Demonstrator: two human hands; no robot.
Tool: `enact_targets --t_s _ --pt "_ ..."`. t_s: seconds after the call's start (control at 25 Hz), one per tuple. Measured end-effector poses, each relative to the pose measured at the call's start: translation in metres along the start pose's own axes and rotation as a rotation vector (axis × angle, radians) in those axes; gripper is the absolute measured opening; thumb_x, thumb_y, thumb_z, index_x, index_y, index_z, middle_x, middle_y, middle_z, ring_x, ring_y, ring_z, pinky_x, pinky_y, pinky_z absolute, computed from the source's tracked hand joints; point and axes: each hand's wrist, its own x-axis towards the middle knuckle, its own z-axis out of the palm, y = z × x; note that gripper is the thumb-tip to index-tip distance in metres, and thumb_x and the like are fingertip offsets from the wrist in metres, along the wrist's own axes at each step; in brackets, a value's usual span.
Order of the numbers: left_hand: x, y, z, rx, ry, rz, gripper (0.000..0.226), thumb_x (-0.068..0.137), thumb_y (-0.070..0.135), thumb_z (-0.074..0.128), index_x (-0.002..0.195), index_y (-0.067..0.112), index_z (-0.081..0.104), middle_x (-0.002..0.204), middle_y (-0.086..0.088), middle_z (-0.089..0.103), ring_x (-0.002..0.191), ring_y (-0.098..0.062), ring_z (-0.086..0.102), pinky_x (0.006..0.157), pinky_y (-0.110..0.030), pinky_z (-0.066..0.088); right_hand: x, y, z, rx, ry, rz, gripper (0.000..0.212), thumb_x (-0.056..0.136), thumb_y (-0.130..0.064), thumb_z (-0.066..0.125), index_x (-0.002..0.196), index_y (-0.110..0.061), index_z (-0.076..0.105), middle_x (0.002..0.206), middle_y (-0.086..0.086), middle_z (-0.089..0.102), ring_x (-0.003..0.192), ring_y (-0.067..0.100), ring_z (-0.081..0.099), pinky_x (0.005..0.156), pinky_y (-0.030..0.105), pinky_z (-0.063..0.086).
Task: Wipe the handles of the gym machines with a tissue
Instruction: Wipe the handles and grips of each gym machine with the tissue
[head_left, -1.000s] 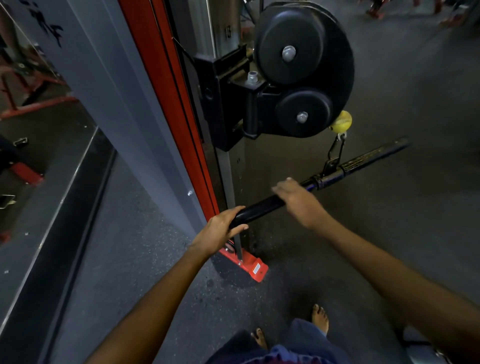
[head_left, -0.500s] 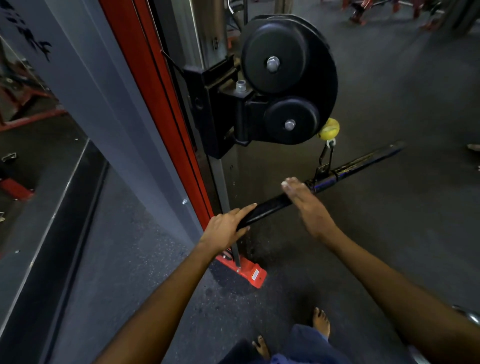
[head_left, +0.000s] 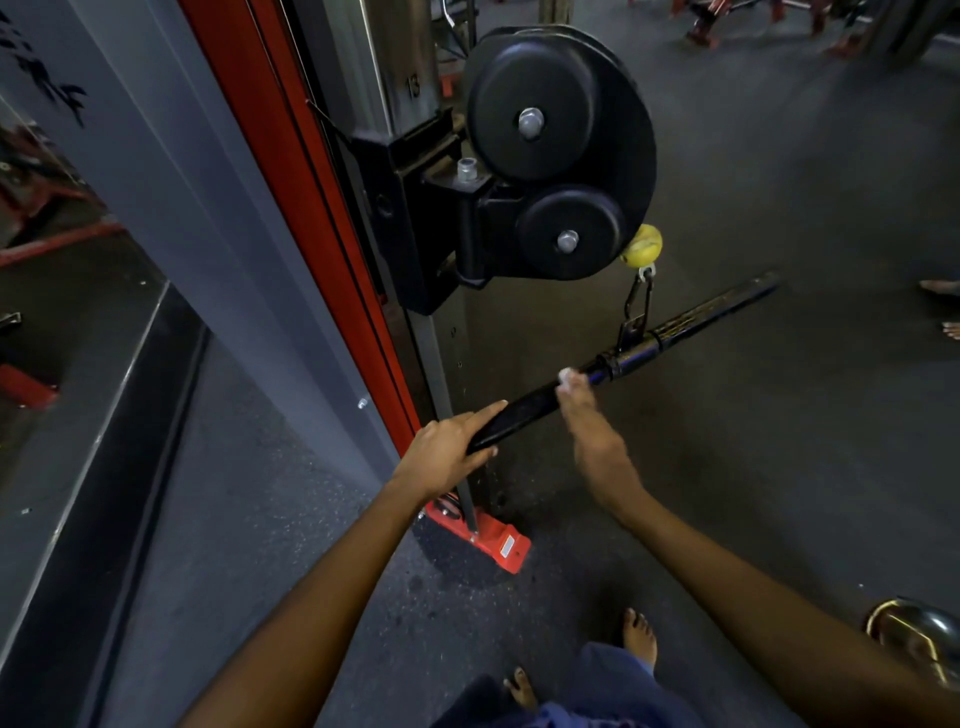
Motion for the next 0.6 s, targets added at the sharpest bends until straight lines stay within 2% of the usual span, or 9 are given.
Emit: enact_targets --t_s 0.08,0.12,0.2,0.28,0.36,0.44,0.48,0.52,0.6 --pt "-0.001 0.000 0.001 0.003 -0.006 -0.006 0.069 0.094 0.035 0.059 0.153 0.035 0.022 0.122 -0.001 0.062 0.104 -0.021 0.062 0.083 -0.033 0.049 -0.016 -0.019 0.015 0.108 -0.065 -0.107 0.061 0.079 0.027 0.039 0.137 0.009 0.039 0.146 0.020 0.036 0.138 0.030 0.031 0.115 0.030 0.024" --pt "-0.001 0.000 0.002 0.005 -0.005 -0.007 0.069 0.094 0.035 0.058 0.153 0.035 0.021 0.121 -0.002 0.062 0.103 -0.021 0.063 0.083 -0.033 0.049 -0.018 -0.024 0.014 0.225 0.005 0.030 0.057 0.083 0.024 0.036 0.137 0.007 0.041 0.144 0.015 0.040 0.136 0.024 0.035 0.110 0.023 0.031" --pt "0.000 0.001 0.002 0.015 0.012 -0.005 0.069 0.095 0.035 0.057 0.153 0.034 0.021 0.119 -0.003 0.062 0.100 -0.022 0.063 0.083 -0.036 0.052 0.000 -0.023 -0.001 0.461 0.278 0.694 0.043 0.090 0.014 0.035 0.123 -0.003 0.056 0.121 0.008 0.057 0.111 0.017 0.057 0.081 0.006 0.044" --pt "0.000 0.001 0.002 0.029 0.017 -0.004 0.068 0.096 0.036 0.055 0.153 0.033 0.020 0.117 -0.003 0.062 0.099 -0.023 0.063 0.083 -0.038 0.053 0.031 0.002 -0.016 0.702 0.324 1.216 0.028 0.095 0.005 0.033 0.091 -0.005 0.058 0.087 0.008 0.055 0.066 0.012 0.056 0.048 0.007 0.041" --pt "-0.002 0.002 0.004 0.042 0.014 -0.010 0.067 0.097 0.037 0.054 0.154 0.034 0.018 0.117 -0.003 0.061 0.099 -0.023 0.063 0.083 -0.040 0.053 0.061 0.005 -0.022 1.143 0.322 1.380 0.030 0.100 0.003 0.026 0.082 -0.004 0.049 0.083 0.009 0.047 0.061 0.008 0.055 0.062 0.006 0.048" --pt "-0.003 0.004 0.004 0.058 0.017 -0.021 0.067 0.097 0.036 0.053 0.154 0.034 0.018 0.116 -0.002 0.060 0.098 -0.022 0.063 0.083 -0.038 0.052 0.069 -0.020 -0.020 1.313 0.238 1.449 0.031 0.100 0.005 0.023 0.115 0.005 0.050 0.122 0.020 0.052 0.108 0.024 0.058 0.104 0.022 0.037" --pt "-0.003 0.005 0.004 0.069 0.021 -0.023 0.067 0.097 0.036 0.053 0.154 0.034 0.018 0.117 -0.002 0.060 0.098 -0.022 0.063 0.082 -0.038 0.052 0.066 -0.037 -0.019 1.264 0.135 1.474 0.035 0.099 0.007 0.021 0.123 0.010 0.046 0.135 0.022 0.045 0.126 0.029 0.046 0.110 0.030 0.028" --pt "-0.003 0.005 0.003 0.082 0.025 -0.024 0.067 0.097 0.036 0.053 0.154 0.034 0.018 0.117 -0.002 0.059 0.098 -0.022 0.063 0.082 -0.037 0.051 0.064 -0.048 -0.020 1.215 0.074 1.492 0.034 0.098 0.010 0.018 0.115 0.013 0.048 0.134 0.026 0.044 0.130 0.029 0.040 0.111 0.035 0.023" --pt "-0.002 0.004 -0.001 0.107 0.031 -0.020 0.066 0.098 0.037 0.052 0.154 0.034 0.017 0.118 -0.001 0.059 0.099 -0.021 0.062 0.081 -0.037 0.051 0.060 -0.038 -0.031 1.233 0.021 1.507 0.034 0.097 0.010 0.014 0.087 0.011 0.047 0.099 0.027 0.052 0.110 0.026 0.047 0.107 0.028 0.030"
